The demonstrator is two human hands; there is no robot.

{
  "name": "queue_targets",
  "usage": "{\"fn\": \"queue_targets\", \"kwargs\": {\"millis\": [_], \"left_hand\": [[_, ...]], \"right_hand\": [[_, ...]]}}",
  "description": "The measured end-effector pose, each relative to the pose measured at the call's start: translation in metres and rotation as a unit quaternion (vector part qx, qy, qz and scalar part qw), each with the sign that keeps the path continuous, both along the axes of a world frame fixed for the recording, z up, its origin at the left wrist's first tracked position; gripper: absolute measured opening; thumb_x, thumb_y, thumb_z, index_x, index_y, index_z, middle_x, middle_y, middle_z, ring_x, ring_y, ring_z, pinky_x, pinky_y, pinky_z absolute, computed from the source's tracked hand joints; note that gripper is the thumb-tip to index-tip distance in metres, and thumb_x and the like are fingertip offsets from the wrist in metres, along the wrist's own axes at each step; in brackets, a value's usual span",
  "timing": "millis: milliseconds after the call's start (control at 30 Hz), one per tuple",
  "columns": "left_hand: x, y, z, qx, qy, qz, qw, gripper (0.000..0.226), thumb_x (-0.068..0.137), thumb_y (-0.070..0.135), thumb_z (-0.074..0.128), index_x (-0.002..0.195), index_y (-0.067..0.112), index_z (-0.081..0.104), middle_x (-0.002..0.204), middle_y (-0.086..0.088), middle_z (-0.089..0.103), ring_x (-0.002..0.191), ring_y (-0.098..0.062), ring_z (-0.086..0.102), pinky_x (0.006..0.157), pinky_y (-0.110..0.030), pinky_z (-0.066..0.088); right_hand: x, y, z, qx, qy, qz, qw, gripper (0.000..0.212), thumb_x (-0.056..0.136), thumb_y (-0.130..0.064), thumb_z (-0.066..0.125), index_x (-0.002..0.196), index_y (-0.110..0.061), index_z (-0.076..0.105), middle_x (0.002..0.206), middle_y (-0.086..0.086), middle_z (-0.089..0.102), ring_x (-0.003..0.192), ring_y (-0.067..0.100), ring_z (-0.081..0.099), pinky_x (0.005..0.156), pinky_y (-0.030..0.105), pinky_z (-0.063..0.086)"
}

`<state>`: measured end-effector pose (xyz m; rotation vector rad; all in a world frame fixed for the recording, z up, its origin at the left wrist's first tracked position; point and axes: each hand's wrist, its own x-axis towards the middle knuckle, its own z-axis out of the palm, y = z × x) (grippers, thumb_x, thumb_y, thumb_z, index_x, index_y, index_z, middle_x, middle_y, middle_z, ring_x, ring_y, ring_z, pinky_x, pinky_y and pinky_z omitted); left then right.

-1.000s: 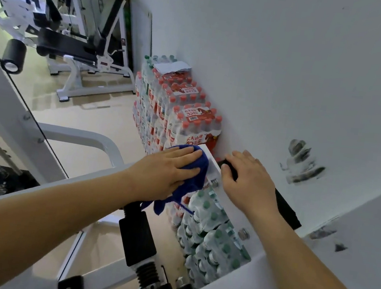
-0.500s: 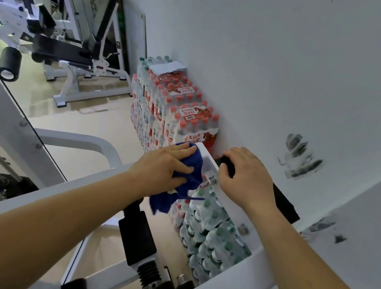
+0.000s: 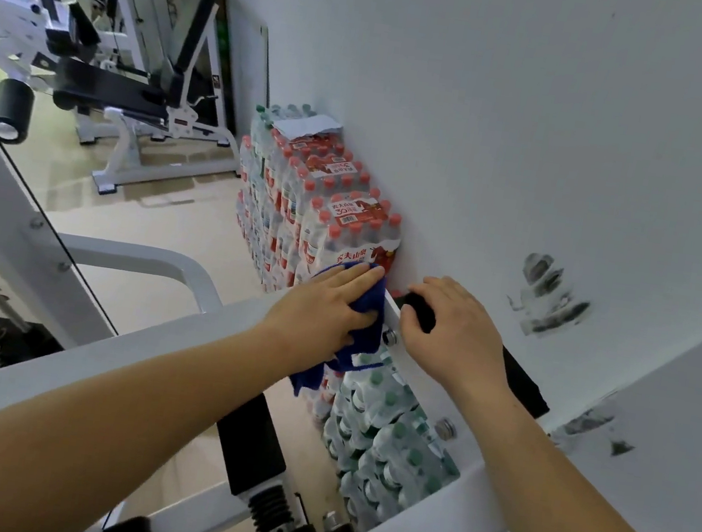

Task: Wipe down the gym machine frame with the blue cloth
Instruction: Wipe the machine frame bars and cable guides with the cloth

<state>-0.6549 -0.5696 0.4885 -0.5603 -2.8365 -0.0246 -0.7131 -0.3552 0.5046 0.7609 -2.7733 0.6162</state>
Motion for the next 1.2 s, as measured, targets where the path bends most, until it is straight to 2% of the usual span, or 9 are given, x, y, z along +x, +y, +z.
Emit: {"fn": "queue_targets", "kwargs": {"millis": [167, 267, 367, 567, 667, 733, 867, 1000, 1200], "left_hand": [[0.018, -0.021, 0.001, 0.004, -0.011, -0.010, 1.000, 0.026, 0.097, 0.031, 0.065, 0.121, 0.032, 0.072, 0.166, -0.001, 0.028, 0.151, -0.022, 0.030, 0.113, -0.041, 0.044], [0.055, -0.051, 0.011, 0.124, -0.068, 0.035, 0.989, 0.027, 0.098, 0.036, 0.064, 0.123, 0.039, 0.071, 0.160, 0.013, 0.037, 0.147, -0.010, 0.036, 0.113, -0.035, 0.043], [0.068, -0.055, 0.017, 0.225, -0.064, 0.078, 0.969, 0.028, 0.095, 0.029, 0.070, 0.120, 0.039, 0.073, 0.150, 0.017, 0.047, 0.140, -0.002, 0.042, 0.116, -0.032, 0.039], [0.064, -0.038, 0.020, 0.225, -0.069, 0.096, 0.967, 0.029, 0.098, 0.023, 0.065, 0.125, 0.032, 0.072, 0.150, 0.012, 0.052, 0.142, -0.007, 0.042, 0.118, -0.028, 0.033], [0.104, -0.063, 0.018, 0.304, -0.076, 0.155, 0.937, 0.023, 0.101, 0.019, 0.060, 0.113, 0.033, 0.074, 0.106, 0.005, 0.077, 0.095, -0.017, 0.073, 0.085, -0.039, 0.060], [0.134, -0.083, 0.013, 0.394, -0.061, 0.210, 0.893, 0.027, 0.101, 0.019, 0.059, 0.106, 0.041, 0.073, 0.080, 0.009, 0.074, 0.068, -0.015, 0.070, 0.064, -0.032, 0.058], [0.148, -0.090, 0.007, 0.404, -0.005, 0.271, 0.874, 0.022, 0.101, 0.029, 0.060, 0.108, 0.044, 0.075, 0.081, 0.018, 0.073, 0.078, -0.004, 0.066, 0.073, -0.023, 0.047], [0.120, -0.052, 0.020, 0.359, -0.036, 0.273, 0.892, 0.023, 0.100, 0.027, 0.060, 0.117, 0.033, 0.074, 0.096, 0.004, 0.076, 0.090, -0.022, 0.069, 0.085, -0.033, 0.053], [0.132, 0.028, 0.059, 0.498, -0.112, 0.170, 0.843, 0.039, 0.097, 0.011, 0.063, 0.118, 0.042, 0.070, 0.095, 0.027, 0.071, 0.083, 0.005, 0.068, 0.079, -0.025, 0.055]], "right_hand": [[0.003, 0.007, 0.000, 0.003, -0.055, 0.006, 0.998, 0.044, 0.101, -0.046, 0.048, 0.141, -0.032, 0.058, 0.154, -0.009, 0.049, 0.148, 0.012, 0.033, 0.124, 0.037, 0.024], [0.003, 0.006, 0.003, 0.007, -0.060, 0.004, 0.998, 0.045, 0.101, -0.046, 0.048, 0.142, -0.031, 0.057, 0.154, -0.009, 0.048, 0.148, 0.011, 0.032, 0.125, 0.036, 0.022], [0.004, 0.002, 0.006, 0.006, -0.034, -0.005, 0.999, 0.038, 0.098, -0.043, 0.051, 0.131, -0.029, 0.064, 0.136, -0.009, 0.061, 0.132, 0.013, 0.049, 0.113, 0.033, 0.035], [0.011, -0.009, 0.013, 0.056, -0.031, -0.031, 0.997, 0.031, 0.098, -0.043, 0.047, 0.118, -0.027, 0.064, 0.117, -0.008, 0.060, 0.105, 0.015, 0.052, 0.097, 0.035, 0.043], [0.013, -0.018, 0.009, 0.098, -0.025, -0.046, 0.994, 0.037, 0.097, -0.054, 0.041, 0.105, -0.022, 0.059, 0.111, -0.001, 0.059, 0.102, 0.020, 0.049, 0.097, 0.042, 0.042], [0.013, -0.019, 0.001, 0.110, -0.009, -0.040, 0.993, 0.045, 0.097, -0.060, 0.037, 0.106, -0.021, 0.056, 0.113, 0.001, 0.060, 0.111, 0.024, 0.051, 0.101, 0.048, 0.041], [0.011, -0.019, 0.004, 0.078, -0.022, -0.040, 0.996, 0.051, 0.094, -0.065, 0.033, 0.104, -0.022, 0.058, 0.111, -0.001, 0.061, 0.110, 0.023, 0.053, 0.101, 0.048, 0.042], [0.015, -0.017, 0.013, 0.054, -0.066, -0.027, 0.996, 0.039, 0.095, -0.060, 0.040, 0.100, -0.027, 0.059, 0.102, -0.008, 0.057, 0.109, 0.022, 0.055, 0.101, 0.044, 0.040], [0.052, 0.040, 0.022, -0.056, -0.166, -0.008, 0.985, 0.037, 0.102, -0.040, 0.053, 0.135, -0.028, 0.065, 0.156, -0.010, 0.046, 0.149, 0.006, 0.031, 0.119, 0.031, 0.026]]}}
